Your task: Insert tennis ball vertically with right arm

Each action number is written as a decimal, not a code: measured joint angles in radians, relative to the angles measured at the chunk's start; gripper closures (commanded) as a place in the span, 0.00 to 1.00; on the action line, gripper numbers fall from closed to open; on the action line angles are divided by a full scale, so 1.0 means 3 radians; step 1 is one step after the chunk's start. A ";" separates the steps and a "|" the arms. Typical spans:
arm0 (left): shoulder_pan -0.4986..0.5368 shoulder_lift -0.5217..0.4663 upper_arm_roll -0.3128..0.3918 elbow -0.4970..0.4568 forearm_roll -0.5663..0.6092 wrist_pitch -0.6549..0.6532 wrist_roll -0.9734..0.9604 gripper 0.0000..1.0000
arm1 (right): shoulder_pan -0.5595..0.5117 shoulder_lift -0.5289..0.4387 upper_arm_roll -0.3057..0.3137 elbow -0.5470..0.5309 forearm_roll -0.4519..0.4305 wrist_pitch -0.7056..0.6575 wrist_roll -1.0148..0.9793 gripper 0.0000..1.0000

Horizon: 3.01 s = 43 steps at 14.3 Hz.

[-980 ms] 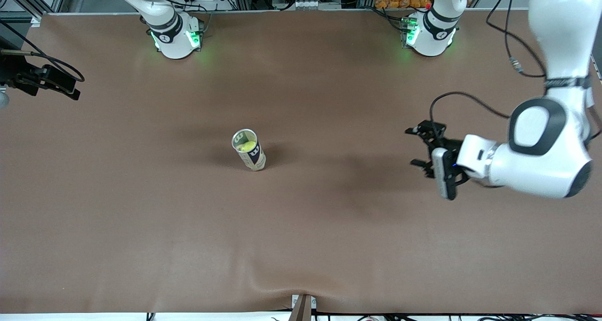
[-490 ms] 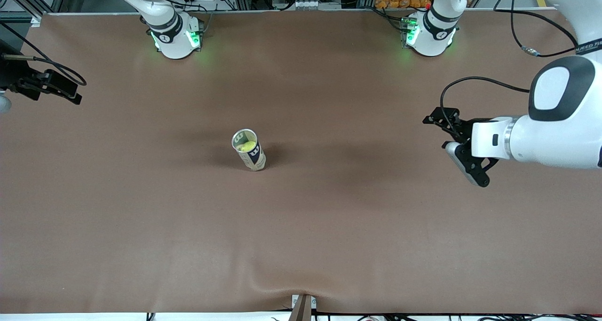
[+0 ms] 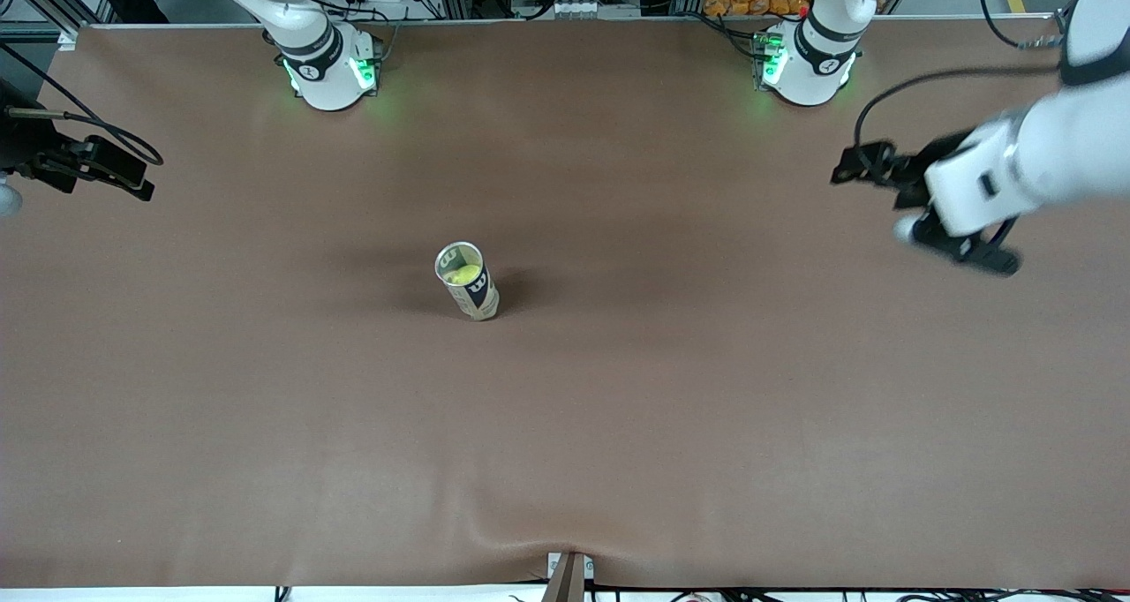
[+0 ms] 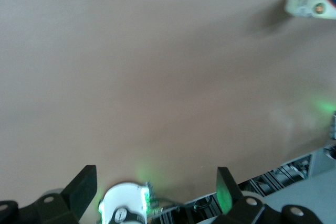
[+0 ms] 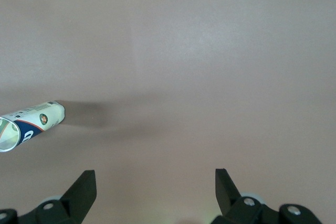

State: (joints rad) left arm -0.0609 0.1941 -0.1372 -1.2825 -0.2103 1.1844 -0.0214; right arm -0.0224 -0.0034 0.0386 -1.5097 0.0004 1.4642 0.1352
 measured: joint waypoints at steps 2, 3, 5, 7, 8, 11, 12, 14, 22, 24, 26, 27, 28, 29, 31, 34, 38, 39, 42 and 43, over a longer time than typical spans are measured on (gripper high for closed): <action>-0.0009 -0.0261 -0.0001 0.0004 0.0170 -0.0189 -0.0075 0.00 | 0.0000 0.0000 0.0000 0.0000 0.0000 0.0001 0.0000 0.00; -0.0009 -0.0391 0.0000 0.0004 0.0281 -0.0252 -0.0077 0.00 | 0.0000 0.0000 0.0000 0.0001 0.0000 0.0001 0.0000 0.00; -0.0008 -0.0607 0.0043 0.0002 0.0510 -0.0339 -0.0077 0.00 | 0.0000 0.0000 0.0000 0.0002 0.0000 0.0001 0.0000 0.00; -0.0004 -0.0730 0.0243 -0.0018 0.0593 -0.0403 -0.0077 0.00 | -0.0001 0.0000 -0.0001 0.0002 0.0000 0.0002 0.0000 0.00; 0.0006 -0.0755 0.0347 -0.0028 0.0593 -0.0451 -0.0075 0.00 | -0.0001 0.0000 0.0000 0.0002 0.0000 0.0003 0.0000 0.00; 0.0026 -0.0847 0.0414 -0.0044 0.0560 -0.0465 -0.0077 0.00 | -0.0001 0.0000 -0.0001 0.0002 0.0000 0.0004 0.0000 0.00; 0.0017 -0.0880 0.0404 -0.0077 0.0560 -0.0426 -0.0082 0.00 | -0.0001 0.0000 -0.0001 0.0002 0.0000 0.0004 0.0000 0.00; 0.0012 -0.0912 0.0403 -0.0244 0.0561 -0.0079 -0.0088 0.00 | -0.0001 0.0000 -0.0001 0.0002 0.0000 0.0004 0.0000 0.00; 0.0016 -0.0862 0.0484 -0.0767 0.0668 0.0737 -0.0079 0.00 | -0.0001 0.0000 0.0000 0.0002 0.0000 0.0004 0.0000 0.00; 0.0016 -0.0854 0.0529 -0.0881 0.0668 0.0850 -0.0064 0.00 | -0.0001 0.0000 -0.0001 0.0002 0.0000 0.0004 0.0000 0.00; 0.0015 -0.0847 0.0629 -0.0912 0.0668 0.0886 0.0028 0.00 | -0.0001 0.0000 0.0001 0.0002 0.0000 0.0004 0.0000 0.00; 0.0016 -0.0843 0.0673 -0.0914 0.0668 0.0891 0.0066 0.00 | -0.0001 0.0000 0.0001 0.0002 0.0000 0.0005 0.0000 0.00; 0.0017 -0.0843 0.0695 -0.0914 0.0668 0.0892 0.0073 0.00 | -0.0001 0.0000 0.0001 0.0002 0.0000 0.0005 0.0000 0.00; 0.0016 -0.0844 0.0699 -0.0914 0.0668 0.0892 0.0074 0.00 | -0.0001 0.0000 0.0002 0.0002 0.0000 0.0005 0.0000 0.00; 0.0005 -0.0844 0.0694 -0.0914 0.0668 0.0889 0.0046 0.00 | -0.0001 0.0000 0.0003 0.0002 0.0000 0.0005 0.0000 0.00; -0.0011 -0.0844 0.0678 -0.0914 0.0668 0.0881 -0.0011 0.00 | -0.0001 0.0000 0.0003 0.0002 0.0000 0.0005 0.0000 0.00; -0.0015 -0.0844 0.0666 -0.0914 0.0668 0.0881 -0.0015 0.00 | -0.0001 0.0000 0.0003 0.0002 0.0000 0.0005 0.0000 0.00; -0.0016 -0.0844 0.0666 -0.0914 0.0668 0.0881 -0.0015 0.00 | -0.0001 0.0000 0.0003 0.0002 0.0000 0.0005 0.0000 0.00; -0.0021 -0.0844 0.0664 -0.0914 0.0666 0.0881 -0.0011 0.00 | -0.0001 0.0000 0.0003 0.0002 0.0000 0.0009 0.0000 0.00; -0.0021 -0.0844 0.0664 -0.0914 0.0666 0.0881 -0.0008 0.00 | -0.0001 0.0000 0.0003 0.0002 0.0000 0.0011 0.0000 0.00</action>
State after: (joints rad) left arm -0.0674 -0.0590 0.0620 -1.5567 -0.0105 1.4485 -0.0239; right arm -0.0227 -0.0035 0.0395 -1.5090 0.0004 1.4676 0.1353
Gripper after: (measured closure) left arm 0.000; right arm 0.000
